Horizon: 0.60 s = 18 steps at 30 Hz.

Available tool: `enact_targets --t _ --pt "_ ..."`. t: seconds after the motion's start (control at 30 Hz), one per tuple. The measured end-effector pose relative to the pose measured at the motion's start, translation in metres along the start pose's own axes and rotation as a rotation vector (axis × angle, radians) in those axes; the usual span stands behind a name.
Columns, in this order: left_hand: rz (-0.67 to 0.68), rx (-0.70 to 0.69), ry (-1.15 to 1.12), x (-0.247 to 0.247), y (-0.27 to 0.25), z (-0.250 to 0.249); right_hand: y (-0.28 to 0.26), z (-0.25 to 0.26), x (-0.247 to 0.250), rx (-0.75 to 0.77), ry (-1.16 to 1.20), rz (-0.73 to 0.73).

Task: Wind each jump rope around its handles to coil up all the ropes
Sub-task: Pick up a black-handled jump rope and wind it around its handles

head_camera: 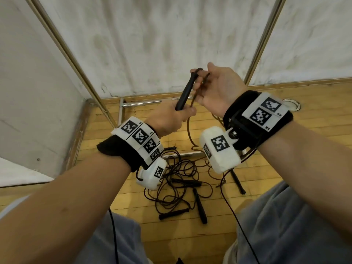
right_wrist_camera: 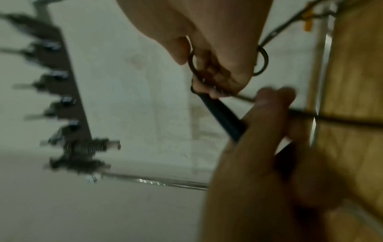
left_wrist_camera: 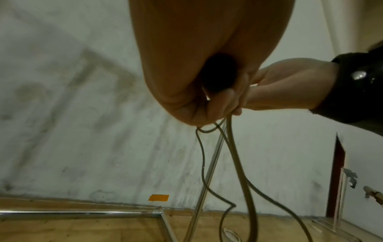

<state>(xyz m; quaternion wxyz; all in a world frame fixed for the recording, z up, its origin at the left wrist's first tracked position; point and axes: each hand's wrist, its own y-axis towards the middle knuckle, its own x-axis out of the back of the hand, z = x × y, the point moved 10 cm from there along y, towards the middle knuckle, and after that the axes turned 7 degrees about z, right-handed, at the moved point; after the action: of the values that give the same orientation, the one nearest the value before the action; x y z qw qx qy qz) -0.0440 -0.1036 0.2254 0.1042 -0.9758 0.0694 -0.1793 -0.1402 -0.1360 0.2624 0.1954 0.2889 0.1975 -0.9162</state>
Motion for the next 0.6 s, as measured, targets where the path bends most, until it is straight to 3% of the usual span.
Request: enact_targets --t 0.1,0.27,0.4,0.47,0.6 --pt "-0.132 -0.093 -0.033 0.023 -0.001 -0.012 0.003 -0.001 0.007 -0.010 -0.323 0.006" --pt "-0.299 -0.162 -0.190 0.062 -0.005 -0.019 0.000 -0.052 -0.008 -0.180 -0.978 0.321" --pt "-0.386 -0.162 -0.337 0.087 -0.010 -0.015 0.003 -0.072 0.004 -0.192 -1.556 0.300" --pt "-0.406 -0.170 -0.319 0.092 -0.012 -0.014 0.006 -0.072 0.008 -0.187 -1.533 0.271" --pt "-0.338 -0.110 -0.366 0.080 -0.011 -0.001 0.008 -0.040 0.010 -0.037 -1.100 0.083"
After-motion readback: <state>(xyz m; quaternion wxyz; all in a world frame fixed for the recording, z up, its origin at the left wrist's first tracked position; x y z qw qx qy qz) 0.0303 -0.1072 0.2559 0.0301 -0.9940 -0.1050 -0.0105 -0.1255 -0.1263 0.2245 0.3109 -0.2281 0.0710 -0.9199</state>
